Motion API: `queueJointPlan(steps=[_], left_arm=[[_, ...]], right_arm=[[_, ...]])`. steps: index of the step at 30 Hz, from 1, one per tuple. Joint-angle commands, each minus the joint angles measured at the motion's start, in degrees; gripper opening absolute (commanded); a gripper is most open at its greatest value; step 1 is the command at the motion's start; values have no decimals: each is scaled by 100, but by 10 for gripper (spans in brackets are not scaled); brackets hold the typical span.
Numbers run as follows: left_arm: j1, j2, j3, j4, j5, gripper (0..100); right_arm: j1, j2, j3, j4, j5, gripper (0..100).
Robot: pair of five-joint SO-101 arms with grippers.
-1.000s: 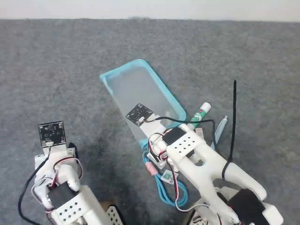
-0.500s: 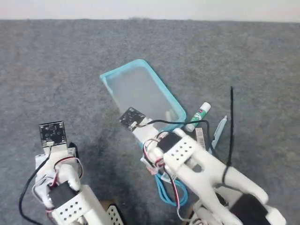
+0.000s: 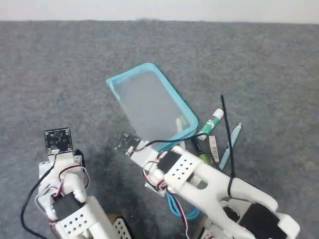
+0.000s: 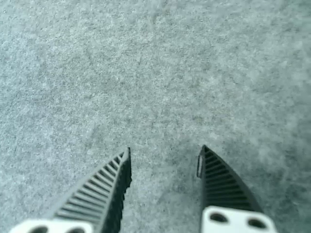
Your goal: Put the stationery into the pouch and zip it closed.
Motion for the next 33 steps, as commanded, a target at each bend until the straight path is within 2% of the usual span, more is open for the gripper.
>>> queueJointPlan(steps=[1, 7, 12, 14, 18, 21, 25, 27, 30, 33], left_arm=[[35, -149, -75, -176, -35, 210], [35, -149, -75, -167, -35, 210], [35, -149, -75, -53, -53, 210], [35, -149, -75, -53, -53, 210], [35, -149, -75, -62, -18, 210], [35, -149, -75, -88, -44, 211], [44, -149, -75, -97, -70, 212], [44, -149, -75, -158, -308, 213], [88, -149, -75, -237, -475, 213], [536, -149, -92, -202, -563, 214]], right_arm=[[4, -22, 79, -303, 79, 224], [374, 101, 176, -488, 79, 221], [804, 848, 18, -848, 79, 217], [1033, 1095, -237, -831, 70, 170], [1727, 1191, -712, -787, 79, 0], [2141, 1077, -1002, -462, 26, 9], [2343, 576, -1160, -207, 70, 6], [2299, 75, -1169, -75, 88, 6], [2097, -831, -1178, 224, 607, 6], [2009, -1596, -1354, 558, 712, 6]])
